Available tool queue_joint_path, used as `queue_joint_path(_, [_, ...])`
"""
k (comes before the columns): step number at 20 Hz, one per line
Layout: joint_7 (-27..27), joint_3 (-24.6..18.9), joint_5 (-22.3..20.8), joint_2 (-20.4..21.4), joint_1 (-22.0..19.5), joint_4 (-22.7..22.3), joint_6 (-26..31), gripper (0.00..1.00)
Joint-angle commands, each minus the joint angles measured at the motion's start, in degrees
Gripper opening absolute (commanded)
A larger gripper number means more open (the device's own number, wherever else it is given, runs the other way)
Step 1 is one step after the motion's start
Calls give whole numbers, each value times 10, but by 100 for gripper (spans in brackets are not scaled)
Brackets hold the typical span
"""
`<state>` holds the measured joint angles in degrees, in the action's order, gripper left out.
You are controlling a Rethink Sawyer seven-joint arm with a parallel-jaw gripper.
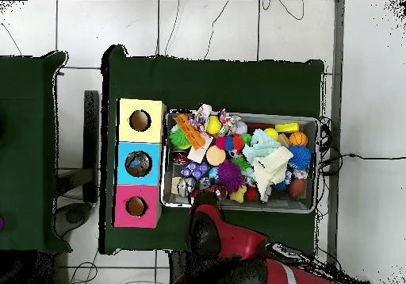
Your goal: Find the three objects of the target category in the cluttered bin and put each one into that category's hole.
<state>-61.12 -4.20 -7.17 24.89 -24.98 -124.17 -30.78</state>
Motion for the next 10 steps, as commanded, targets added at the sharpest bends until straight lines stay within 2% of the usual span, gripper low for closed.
queue_joint_path(1, [-166,-5,36,-78,3,32,29,100])
queue_joint_path(3, [-163,3,50,-84,10,33,43,100])
queue_joint_path(10, [-162,23,62,-104,22,36,38,100])
